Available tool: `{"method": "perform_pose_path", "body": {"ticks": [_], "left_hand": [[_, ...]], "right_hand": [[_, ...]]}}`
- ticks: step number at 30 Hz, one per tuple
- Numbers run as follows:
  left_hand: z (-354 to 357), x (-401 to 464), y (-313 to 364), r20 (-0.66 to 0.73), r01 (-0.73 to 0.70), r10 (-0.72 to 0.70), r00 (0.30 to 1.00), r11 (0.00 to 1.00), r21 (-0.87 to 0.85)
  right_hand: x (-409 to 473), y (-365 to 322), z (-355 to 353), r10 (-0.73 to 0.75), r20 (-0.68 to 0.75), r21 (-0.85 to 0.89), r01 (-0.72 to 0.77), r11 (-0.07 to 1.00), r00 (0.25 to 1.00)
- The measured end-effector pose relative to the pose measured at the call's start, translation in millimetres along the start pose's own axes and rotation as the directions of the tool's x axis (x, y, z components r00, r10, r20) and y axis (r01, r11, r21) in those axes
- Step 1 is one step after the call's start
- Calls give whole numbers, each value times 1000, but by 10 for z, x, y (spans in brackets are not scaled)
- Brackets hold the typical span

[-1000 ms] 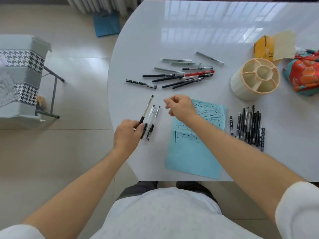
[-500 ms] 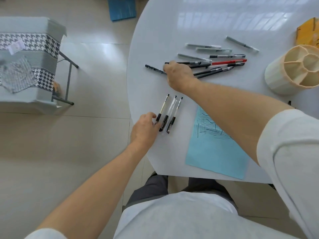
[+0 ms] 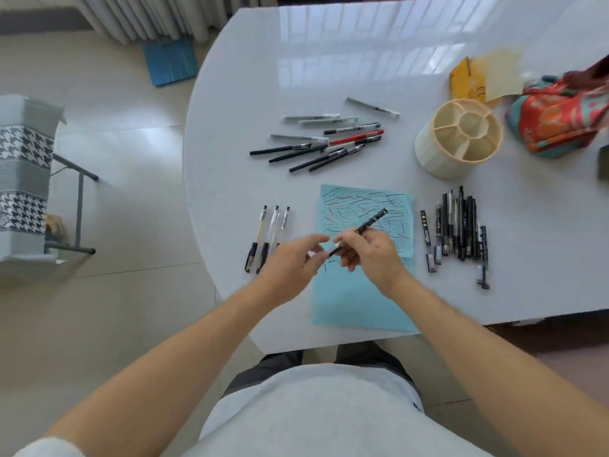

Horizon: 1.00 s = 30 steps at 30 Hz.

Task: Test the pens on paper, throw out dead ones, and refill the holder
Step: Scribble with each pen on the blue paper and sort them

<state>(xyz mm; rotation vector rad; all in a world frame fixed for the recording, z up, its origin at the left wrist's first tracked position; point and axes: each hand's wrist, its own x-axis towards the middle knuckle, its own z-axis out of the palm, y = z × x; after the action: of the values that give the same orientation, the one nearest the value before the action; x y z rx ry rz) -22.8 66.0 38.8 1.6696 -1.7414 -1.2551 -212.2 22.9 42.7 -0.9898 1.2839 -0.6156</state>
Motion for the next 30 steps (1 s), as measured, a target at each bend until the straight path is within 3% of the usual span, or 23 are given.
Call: {"method": "perform_pose_path", "body": {"ticks": [2,4,7,10,12,14,18,23,27,30], "left_hand": [[137,79,142,197,-38,30,980,999,38],[256,144,235,278,-79,43,959,990,118],[372,204,316,285,-131,58,957,961,242],[407,191,224,230,-170,76,970,891,422],[385,122,96,189,-157,76,979,871,466],[391,66,5,176,-206,137,975,856,474],[537,67,-66,198,-333,270,942,810,482],[619,63,-180,234,-318,229,945,810,493],[628,64,-196,228,-299,210,951,817,493],[627,69,-183,221,-282,194,956,823,494]], "right_hand": [[-244,148,-127,-17,-46,53,19,998,999],[-419,275,-222,-26,-96,60,32,998,995],[-568,436,-332,-6,-270,65,24,998,963],[-608,503,-655,93,-569,209,34,977,817],[-628,539,-927,76,-626,121,1,993,776],[-639,594,-1025,35,-575,-4,-46,999,817],[-608,657,-843,19,-461,-5,-24,1000,887],[-541,754,-716,-112,-441,-211,18,977,891],[-468,799,-664,-248,-356,-421,83,903,901],[-448,800,-647,-271,-307,-509,83,857,912]]}}
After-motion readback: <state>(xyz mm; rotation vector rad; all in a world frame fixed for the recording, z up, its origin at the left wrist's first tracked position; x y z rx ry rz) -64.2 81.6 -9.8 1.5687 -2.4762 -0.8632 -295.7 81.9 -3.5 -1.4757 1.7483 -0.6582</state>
